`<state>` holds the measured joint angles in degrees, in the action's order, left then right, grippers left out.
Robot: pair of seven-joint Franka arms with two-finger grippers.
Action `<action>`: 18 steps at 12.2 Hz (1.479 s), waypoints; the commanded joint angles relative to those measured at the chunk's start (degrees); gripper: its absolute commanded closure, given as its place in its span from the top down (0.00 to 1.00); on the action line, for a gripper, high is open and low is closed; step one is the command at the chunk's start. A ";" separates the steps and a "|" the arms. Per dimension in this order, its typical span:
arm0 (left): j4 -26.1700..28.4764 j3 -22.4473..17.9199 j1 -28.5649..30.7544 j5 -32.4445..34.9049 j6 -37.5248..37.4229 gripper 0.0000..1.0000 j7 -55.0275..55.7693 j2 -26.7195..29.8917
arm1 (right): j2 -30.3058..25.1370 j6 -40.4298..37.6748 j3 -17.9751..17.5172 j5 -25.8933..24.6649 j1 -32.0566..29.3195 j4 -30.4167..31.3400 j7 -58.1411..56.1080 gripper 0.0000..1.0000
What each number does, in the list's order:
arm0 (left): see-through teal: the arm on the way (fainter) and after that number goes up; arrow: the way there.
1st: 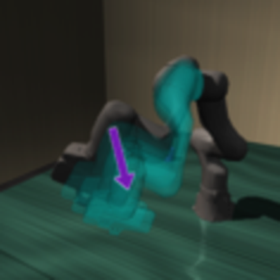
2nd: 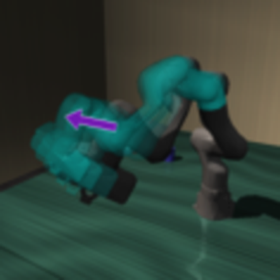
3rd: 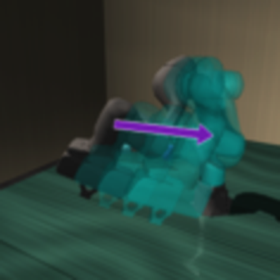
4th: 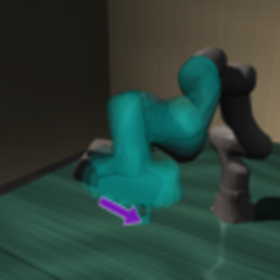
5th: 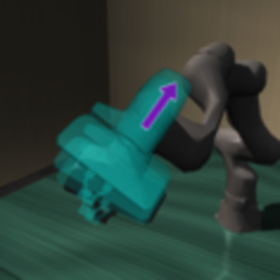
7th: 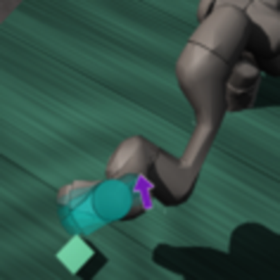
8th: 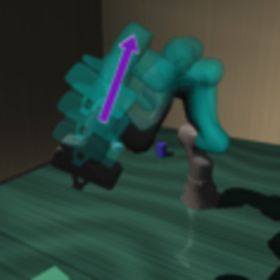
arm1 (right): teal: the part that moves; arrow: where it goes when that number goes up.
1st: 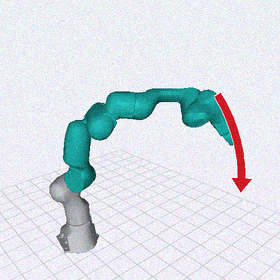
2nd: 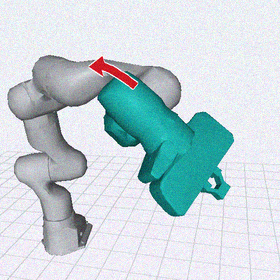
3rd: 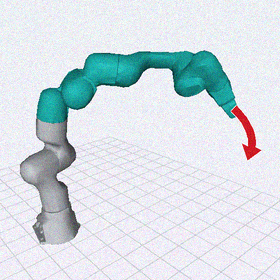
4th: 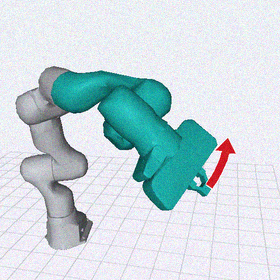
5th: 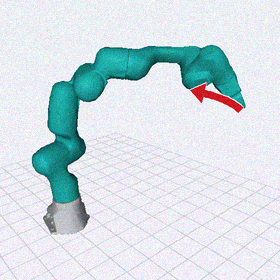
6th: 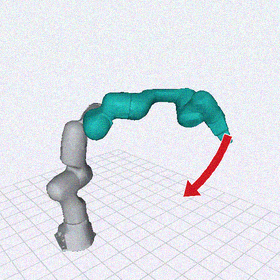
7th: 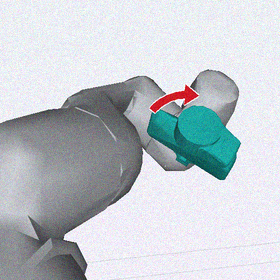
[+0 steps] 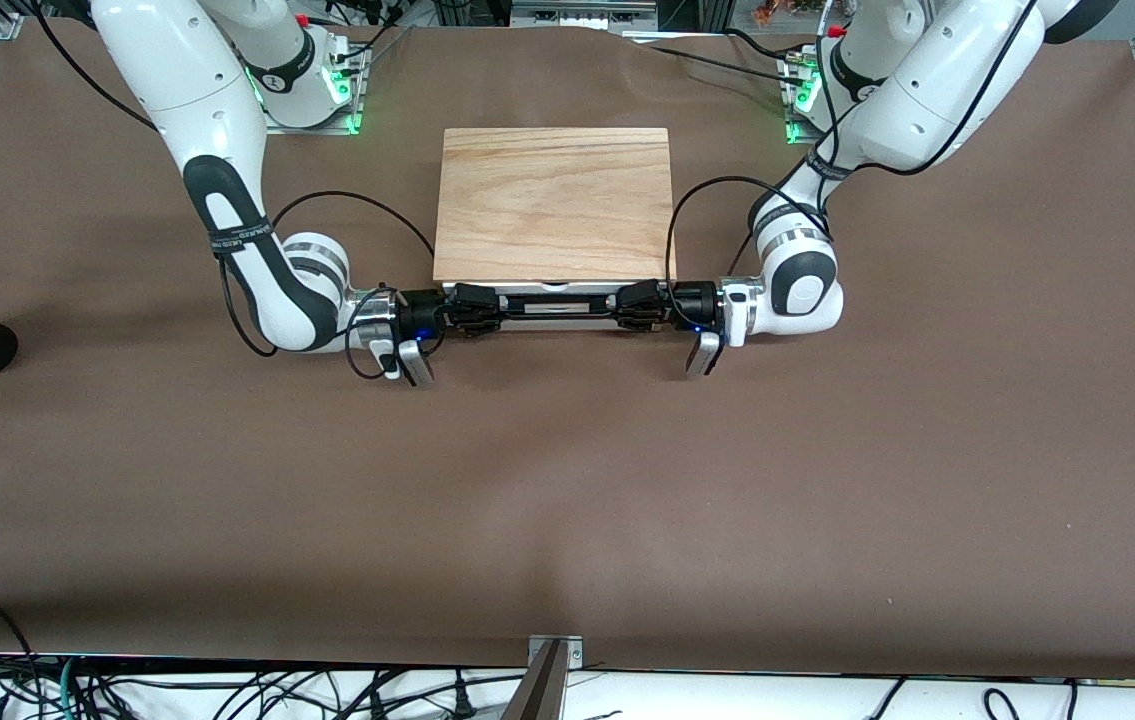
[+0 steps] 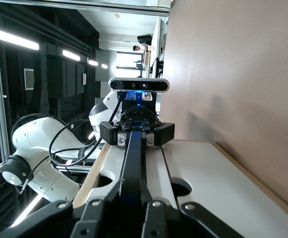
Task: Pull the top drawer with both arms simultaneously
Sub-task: 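Pull the handle outward from the box with both grippers together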
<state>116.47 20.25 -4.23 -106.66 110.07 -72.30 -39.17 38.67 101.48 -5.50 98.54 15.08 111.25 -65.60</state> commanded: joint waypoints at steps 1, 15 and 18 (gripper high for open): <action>0.43 -0.91 0.10 -0.04 1.02 0.00 -0.05 -0.91 | 1.85 0.47 0.23 2.53 -1.28 -7.18 2.58 0.08; -10.90 -5.56 -0.78 0.66 1.11 0.00 9.01 -6.26 | 8.52 1.35 3.22 2.18 -1.72 -20.89 11.28 0.08; -13.19 -5.92 -0.95 0.75 1.11 0.00 12.00 -7.41 | 10.46 1.35 4.09 2.18 -1.72 -23.97 12.16 0.08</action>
<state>105.18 16.20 -6.32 -105.21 109.65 -62.69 -44.97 46.71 101.34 -3.13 96.52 15.96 96.40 -56.90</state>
